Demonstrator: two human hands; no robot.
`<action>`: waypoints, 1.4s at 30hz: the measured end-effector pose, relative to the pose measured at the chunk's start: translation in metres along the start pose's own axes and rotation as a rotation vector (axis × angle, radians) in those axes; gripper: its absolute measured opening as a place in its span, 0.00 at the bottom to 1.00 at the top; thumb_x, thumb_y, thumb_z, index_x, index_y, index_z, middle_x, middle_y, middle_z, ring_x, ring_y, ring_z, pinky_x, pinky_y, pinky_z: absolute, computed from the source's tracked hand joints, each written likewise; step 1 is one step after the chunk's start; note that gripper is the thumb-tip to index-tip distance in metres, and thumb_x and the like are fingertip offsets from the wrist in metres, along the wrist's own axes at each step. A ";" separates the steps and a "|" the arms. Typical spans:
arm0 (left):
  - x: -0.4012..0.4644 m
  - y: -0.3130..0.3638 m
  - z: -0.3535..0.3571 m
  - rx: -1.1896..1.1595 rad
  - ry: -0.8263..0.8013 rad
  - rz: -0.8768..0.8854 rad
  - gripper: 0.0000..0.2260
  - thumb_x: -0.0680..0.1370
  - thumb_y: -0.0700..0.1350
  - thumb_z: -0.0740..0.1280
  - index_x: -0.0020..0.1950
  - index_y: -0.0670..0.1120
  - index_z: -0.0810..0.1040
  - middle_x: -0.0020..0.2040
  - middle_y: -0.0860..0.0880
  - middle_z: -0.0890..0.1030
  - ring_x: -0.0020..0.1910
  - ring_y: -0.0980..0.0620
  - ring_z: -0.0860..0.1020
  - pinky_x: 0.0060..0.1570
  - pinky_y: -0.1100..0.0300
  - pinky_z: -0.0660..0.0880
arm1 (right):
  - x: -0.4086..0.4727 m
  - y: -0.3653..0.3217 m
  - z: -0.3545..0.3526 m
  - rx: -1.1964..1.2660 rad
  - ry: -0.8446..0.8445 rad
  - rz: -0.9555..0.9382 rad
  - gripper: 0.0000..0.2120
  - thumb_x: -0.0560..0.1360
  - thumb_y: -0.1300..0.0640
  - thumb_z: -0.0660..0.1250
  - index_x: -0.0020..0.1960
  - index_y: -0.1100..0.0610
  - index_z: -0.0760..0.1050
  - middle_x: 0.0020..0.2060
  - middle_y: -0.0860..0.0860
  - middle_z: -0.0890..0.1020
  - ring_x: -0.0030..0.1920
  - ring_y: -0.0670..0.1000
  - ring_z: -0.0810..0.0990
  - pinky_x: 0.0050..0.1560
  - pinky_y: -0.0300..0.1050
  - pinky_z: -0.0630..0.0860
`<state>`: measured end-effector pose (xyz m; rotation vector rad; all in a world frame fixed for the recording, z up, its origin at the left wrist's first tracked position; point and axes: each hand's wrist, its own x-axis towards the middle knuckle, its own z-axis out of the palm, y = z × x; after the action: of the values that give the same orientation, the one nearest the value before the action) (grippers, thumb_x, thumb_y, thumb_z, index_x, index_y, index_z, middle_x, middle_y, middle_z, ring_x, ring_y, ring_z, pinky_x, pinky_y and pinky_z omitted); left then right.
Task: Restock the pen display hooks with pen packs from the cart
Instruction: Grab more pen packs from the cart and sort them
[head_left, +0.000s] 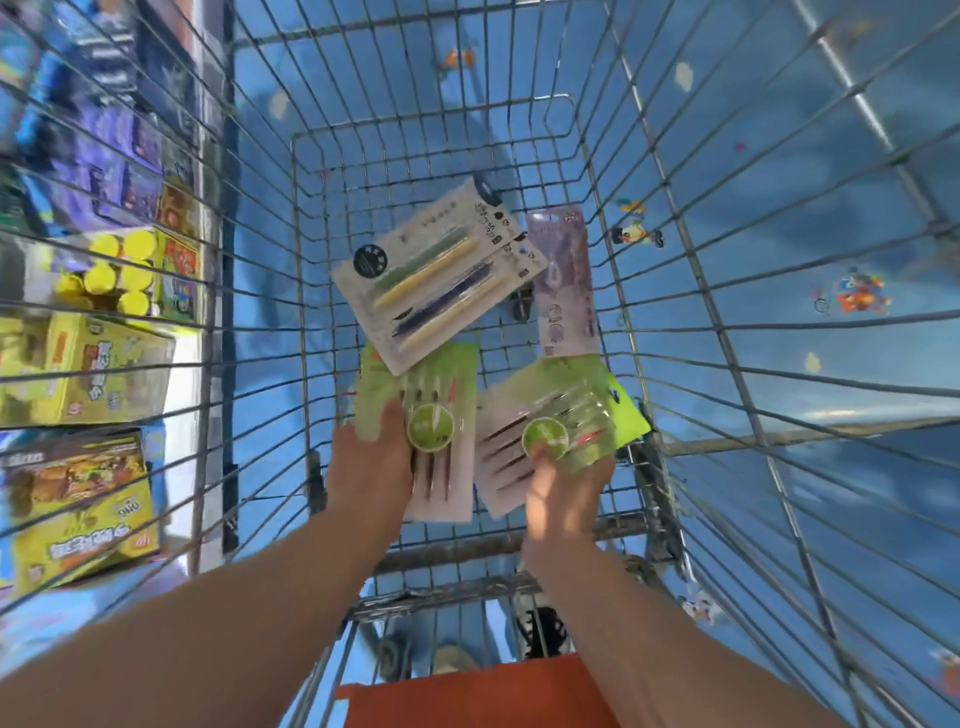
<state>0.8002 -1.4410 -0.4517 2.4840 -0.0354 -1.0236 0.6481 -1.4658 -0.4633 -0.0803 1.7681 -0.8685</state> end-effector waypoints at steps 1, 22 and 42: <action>-0.005 -0.009 -0.002 0.017 0.013 -0.043 0.31 0.77 0.71 0.60 0.67 0.47 0.73 0.52 0.45 0.81 0.48 0.42 0.78 0.46 0.50 0.74 | -0.003 0.002 -0.006 -0.063 -0.016 -0.037 0.28 0.80 0.63 0.70 0.75 0.54 0.63 0.55 0.48 0.77 0.44 0.40 0.78 0.40 0.29 0.75; -0.059 -0.045 -0.009 0.092 -0.218 0.126 0.20 0.75 0.69 0.67 0.50 0.53 0.80 0.42 0.52 0.83 0.40 0.52 0.82 0.38 0.56 0.76 | -0.042 0.006 -0.024 -0.710 -0.483 -0.240 0.25 0.70 0.39 0.78 0.57 0.50 0.73 0.47 0.48 0.86 0.47 0.48 0.86 0.49 0.46 0.82; -0.055 -0.033 0.004 -0.525 -0.062 -0.135 0.21 0.66 0.63 0.81 0.54 0.55 0.82 0.47 0.55 0.86 0.49 0.51 0.83 0.44 0.55 0.76 | 0.012 -0.076 0.099 -0.793 0.016 -0.402 0.39 0.73 0.30 0.70 0.71 0.55 0.64 0.65 0.57 0.69 0.62 0.57 0.71 0.59 0.56 0.74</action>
<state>0.7532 -1.4026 -0.4318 1.9962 0.3423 -1.0085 0.7012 -1.5774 -0.4401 -0.9704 2.0505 -0.3845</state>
